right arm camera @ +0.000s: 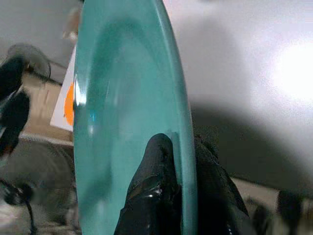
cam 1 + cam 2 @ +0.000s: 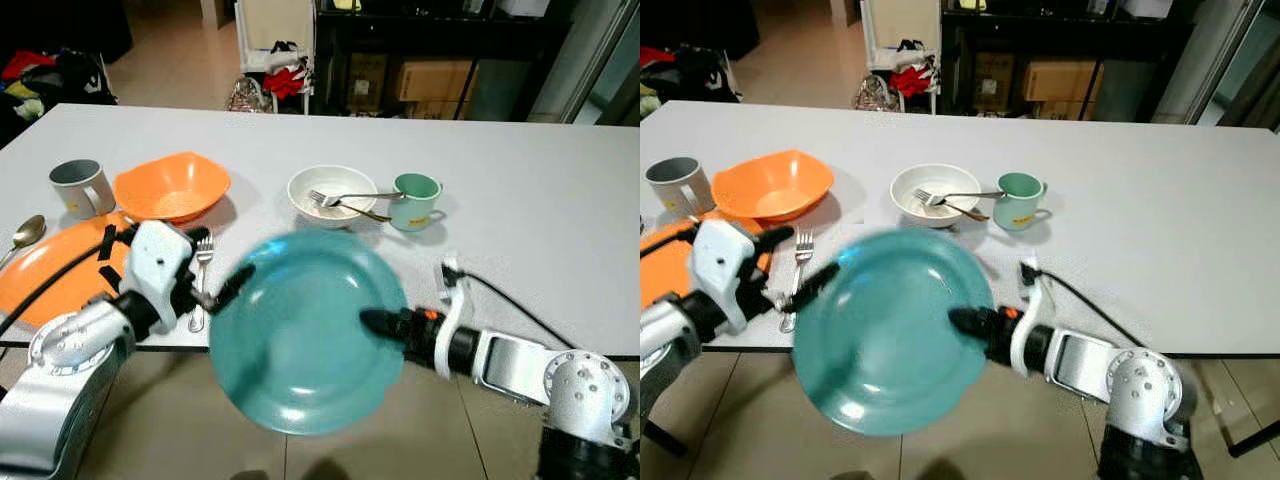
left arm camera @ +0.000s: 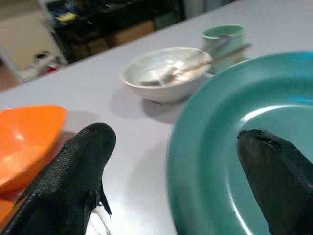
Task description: Setting the table
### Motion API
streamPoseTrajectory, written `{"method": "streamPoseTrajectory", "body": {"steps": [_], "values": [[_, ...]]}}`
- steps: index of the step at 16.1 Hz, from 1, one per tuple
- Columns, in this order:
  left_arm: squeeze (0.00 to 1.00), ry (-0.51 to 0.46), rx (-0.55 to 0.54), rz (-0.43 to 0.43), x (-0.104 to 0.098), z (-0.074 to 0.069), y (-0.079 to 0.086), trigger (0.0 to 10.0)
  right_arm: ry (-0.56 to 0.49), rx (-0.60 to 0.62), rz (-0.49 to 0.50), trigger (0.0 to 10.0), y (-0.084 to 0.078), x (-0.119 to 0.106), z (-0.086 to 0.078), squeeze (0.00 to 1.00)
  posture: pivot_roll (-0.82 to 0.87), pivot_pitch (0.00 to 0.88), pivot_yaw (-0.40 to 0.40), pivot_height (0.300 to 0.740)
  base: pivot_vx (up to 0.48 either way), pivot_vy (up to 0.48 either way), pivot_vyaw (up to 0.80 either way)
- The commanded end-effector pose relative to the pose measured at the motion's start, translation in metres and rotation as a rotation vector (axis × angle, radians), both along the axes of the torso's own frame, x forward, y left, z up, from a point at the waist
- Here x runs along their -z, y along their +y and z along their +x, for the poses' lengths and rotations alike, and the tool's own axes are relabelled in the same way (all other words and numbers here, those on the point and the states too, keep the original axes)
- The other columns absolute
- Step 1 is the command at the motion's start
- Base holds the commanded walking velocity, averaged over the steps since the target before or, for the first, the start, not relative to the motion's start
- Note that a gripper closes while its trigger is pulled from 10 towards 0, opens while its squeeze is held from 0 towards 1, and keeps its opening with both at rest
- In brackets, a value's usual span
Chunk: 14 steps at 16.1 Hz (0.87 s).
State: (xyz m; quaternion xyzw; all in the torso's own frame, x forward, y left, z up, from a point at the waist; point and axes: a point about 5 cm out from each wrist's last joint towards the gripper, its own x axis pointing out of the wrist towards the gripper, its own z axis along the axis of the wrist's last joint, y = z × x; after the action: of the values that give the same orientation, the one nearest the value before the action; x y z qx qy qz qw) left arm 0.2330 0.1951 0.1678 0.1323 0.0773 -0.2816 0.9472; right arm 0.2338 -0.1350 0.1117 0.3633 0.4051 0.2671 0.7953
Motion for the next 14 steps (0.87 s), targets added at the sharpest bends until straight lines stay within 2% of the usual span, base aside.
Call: {"method": "streamPoseTrajectory", "body": {"steps": [1, 3, 9, 11, 14], "values": [[0.0, 0.017, 0.039, 0.003, -0.001, -0.002, -0.005, 10.0, 0.022, 0.019, 0.017, 10.0, -0.003, -0.003, 0.003, 0.0, 0.08, 0.0, -0.012, 0.74, 0.0, 0.0, 0.0], [0.0, 0.037, 0.072, -0.001, 0.001, -0.004, -0.011, 10.0, 0.101, 0.102, 0.05, 10.0, -0.014, 0.007, 0.005, 0.0, 0.08, 0.0, -0.016, 0.74, 0.0, 0.0, 0.0], [0.0, 0.056, 0.106, -0.024, 0.001, -0.007, -0.02, 10.0, 0.192, 0.224, 0.059, 10.0, -0.022, 0.016, 0.011, 0.0, 0.07, 0.0, 0.0, 0.74, 0.0, 0.0, 0.0], [0.0, 0.054, 0.111, -0.025, 0.0, -0.006, -0.021, 10.0, 0.196, 0.268, 0.056, 10.0, -0.025, 0.015, 0.014, 0.0, 0.07, 0.0, 0.005, 0.74, 0.0, 0.0, 0.0], [0.0, 0.051, 0.118, -0.027, 0.001, -0.003, -0.026, 10.0, 0.14, 0.382, 0.034, 10.0, -0.034, 0.012, 0.026, 0.0, 0.07, 0.0, 0.005, 0.74, 0.0, 0.0, 0.0]]}}
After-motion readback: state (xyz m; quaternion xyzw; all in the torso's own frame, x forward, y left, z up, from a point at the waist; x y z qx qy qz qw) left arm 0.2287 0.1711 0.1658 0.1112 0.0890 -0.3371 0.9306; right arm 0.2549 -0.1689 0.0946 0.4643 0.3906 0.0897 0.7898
